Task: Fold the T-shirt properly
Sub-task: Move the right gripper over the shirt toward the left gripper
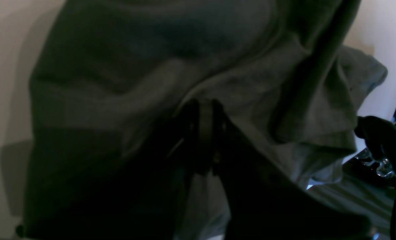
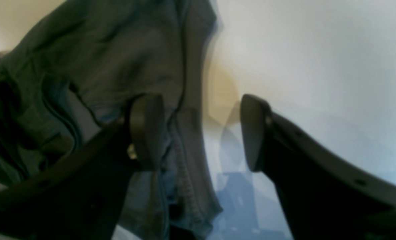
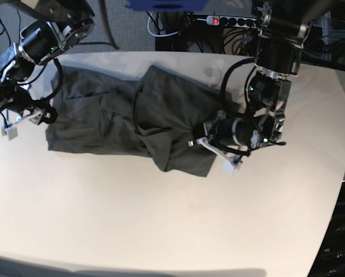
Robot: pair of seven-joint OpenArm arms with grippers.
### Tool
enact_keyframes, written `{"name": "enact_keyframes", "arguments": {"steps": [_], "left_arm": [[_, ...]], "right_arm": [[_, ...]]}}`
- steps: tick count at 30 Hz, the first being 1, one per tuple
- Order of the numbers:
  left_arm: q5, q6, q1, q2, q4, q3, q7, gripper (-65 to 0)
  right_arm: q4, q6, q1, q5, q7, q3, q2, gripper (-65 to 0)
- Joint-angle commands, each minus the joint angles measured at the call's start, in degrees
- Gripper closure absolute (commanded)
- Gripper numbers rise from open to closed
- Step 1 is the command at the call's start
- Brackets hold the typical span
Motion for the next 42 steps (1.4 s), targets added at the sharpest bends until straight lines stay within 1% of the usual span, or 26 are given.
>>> {"name": "enact_keyframes", "arguments": {"steps": [1, 6, 14, 22, 29, 38, 40, 42], "left_arm": [[8.6, 3.7, 2.0, -1.1, -1.4, 0.3, 3.6, -2.3], [8.6, 3.7, 2.0, -1.1, -1.4, 0.3, 3.6, -2.3], [8.6, 3.8, 2.0, -1.0, -1.4, 0.3, 3.6, -2.3], [8.6, 3.8, 2.0, -1.1, -1.4, 0.3, 3.6, -2.3], [8.6, 3.8, 1.8, -1.0, -1.4, 0.3, 3.6, -2.3], [8.7, 3.8, 1.9, -1.0, -1.4, 0.3, 3.6, -2.3], [8.7, 3.8, 1.9, -1.0, -1.4, 0.3, 3.6, -2.3], [8.7, 3.8, 1.9, -1.0, -1.4, 0.3, 3.6, -2.3]], "right_arm": [[0.8, 0.2, 1.0, 1.1, 0.4, -0.1, 0.9, -36.3], [0.8, 0.2, 0.7, 1.2, 0.4, 0.0, 0.7, -36.3], [0.9, 0.2, 0.8, 1.2, 0.4, 0.0, -2.4, -36.3], [0.9, 0.2, 0.6, 1.2, 0.4, 0.0, -2.7, -36.3], [0.9, 0.2, -0.9, 1.2, 0.4, 0.0, -5.7, -36.1], [0.9, 0.2, -1.1, 1.2, 0.4, -0.3, -6.0, -35.8], [0.9, 0.2, -1.7, 1.2, 0.4, -2.2, -6.0, -34.1], [0.9, 0.2, -2.4, 1.2, 0.4, -3.6, -6.0, -28.9]]}}
